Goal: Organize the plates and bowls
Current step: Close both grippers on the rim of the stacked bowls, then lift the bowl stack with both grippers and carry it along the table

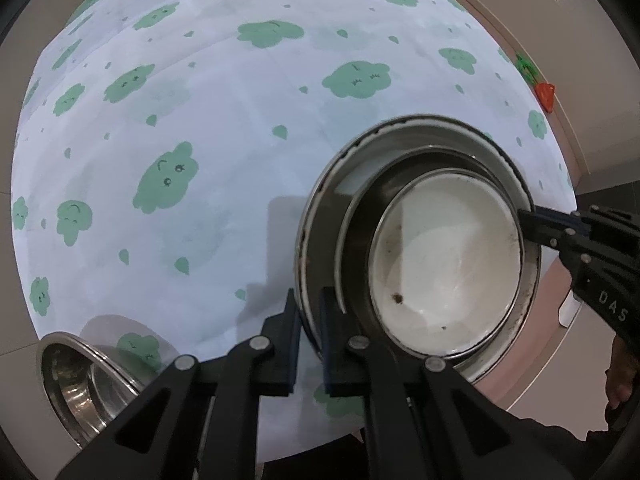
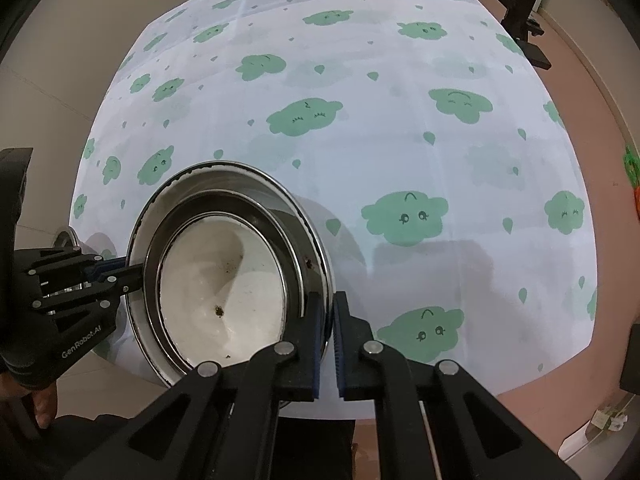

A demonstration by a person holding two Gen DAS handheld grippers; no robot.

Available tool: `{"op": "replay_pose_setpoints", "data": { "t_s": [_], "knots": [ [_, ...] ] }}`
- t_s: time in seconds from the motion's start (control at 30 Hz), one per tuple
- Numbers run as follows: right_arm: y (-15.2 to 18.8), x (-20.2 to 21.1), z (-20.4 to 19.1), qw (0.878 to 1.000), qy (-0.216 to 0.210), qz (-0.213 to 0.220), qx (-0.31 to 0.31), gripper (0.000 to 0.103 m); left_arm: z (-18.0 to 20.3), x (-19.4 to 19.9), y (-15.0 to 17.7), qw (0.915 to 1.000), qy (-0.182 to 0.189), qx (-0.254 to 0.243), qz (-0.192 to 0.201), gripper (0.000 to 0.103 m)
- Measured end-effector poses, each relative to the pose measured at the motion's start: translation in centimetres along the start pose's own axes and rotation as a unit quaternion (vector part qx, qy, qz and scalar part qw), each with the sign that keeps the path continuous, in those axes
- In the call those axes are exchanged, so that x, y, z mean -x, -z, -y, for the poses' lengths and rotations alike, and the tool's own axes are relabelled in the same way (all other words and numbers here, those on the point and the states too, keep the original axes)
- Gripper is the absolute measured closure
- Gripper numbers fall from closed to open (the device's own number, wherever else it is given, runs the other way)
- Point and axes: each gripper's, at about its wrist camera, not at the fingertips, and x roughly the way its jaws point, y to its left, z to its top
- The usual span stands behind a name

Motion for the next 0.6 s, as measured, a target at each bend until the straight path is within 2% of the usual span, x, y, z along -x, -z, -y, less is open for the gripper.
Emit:
{"op": "replay_pose_setpoints", "data": {
  "t_s": [0.27, 0.6],
  "knots": [
    [-0.8, 1.1, -1.4, 1.000, 0.002, 0.005, 0.015, 0.096, -0.3, 1.2, 0.1, 0.9998, -0.005, 0.011, 0.015, 0.100],
    [-1.9, 2.3, -3.9, 0.999, 0.000, 0.015, 0.042, 0.096, -2.7, 3.3, 0.7, 0.9985, -0.011, 0.039, 0.036, 0.100]
  ]
}}
